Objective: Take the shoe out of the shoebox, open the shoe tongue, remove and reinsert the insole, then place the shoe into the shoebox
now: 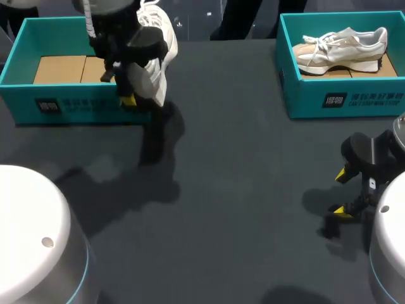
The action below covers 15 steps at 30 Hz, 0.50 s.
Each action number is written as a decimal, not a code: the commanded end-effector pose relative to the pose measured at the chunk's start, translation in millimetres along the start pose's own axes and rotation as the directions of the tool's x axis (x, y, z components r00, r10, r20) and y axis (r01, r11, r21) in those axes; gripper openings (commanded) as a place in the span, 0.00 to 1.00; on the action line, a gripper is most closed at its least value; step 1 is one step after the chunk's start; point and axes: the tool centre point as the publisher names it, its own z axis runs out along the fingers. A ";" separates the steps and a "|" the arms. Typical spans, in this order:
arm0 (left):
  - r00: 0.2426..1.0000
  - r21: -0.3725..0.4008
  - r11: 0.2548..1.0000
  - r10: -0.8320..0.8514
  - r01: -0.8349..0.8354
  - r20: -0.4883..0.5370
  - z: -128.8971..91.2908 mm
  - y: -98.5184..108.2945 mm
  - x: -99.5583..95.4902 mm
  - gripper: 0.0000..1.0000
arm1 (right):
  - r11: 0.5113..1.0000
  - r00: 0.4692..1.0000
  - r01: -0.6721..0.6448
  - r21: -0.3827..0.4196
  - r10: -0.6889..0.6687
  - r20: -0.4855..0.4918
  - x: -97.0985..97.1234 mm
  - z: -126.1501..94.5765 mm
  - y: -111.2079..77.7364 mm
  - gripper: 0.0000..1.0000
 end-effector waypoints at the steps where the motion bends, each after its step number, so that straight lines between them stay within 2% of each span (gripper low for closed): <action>1: 0.997 0.012 1.000 -0.005 0.006 -0.081 -12.8 29.2 -27.2 0.00 | 1.000 1.000 0.000 0.001 0.000 0.003 2.2 -0.8 -0.6 1.00; 11: 0.997 0.012 1.000 -0.005 0.006 -0.081 -12.8 29.2 -27.2 0.00 | 1.000 1.000 0.000 0.001 0.000 0.003 2.2 -0.8 -0.6 1.00; 15: 0.998 0.017 1.000 -0.011 0.012 -0.068 -20.5 53.2 -41.2 0.00 | 1.000 1.000 0.000 0.001 0.000 0.003 2.2 -0.8 -0.6 1.00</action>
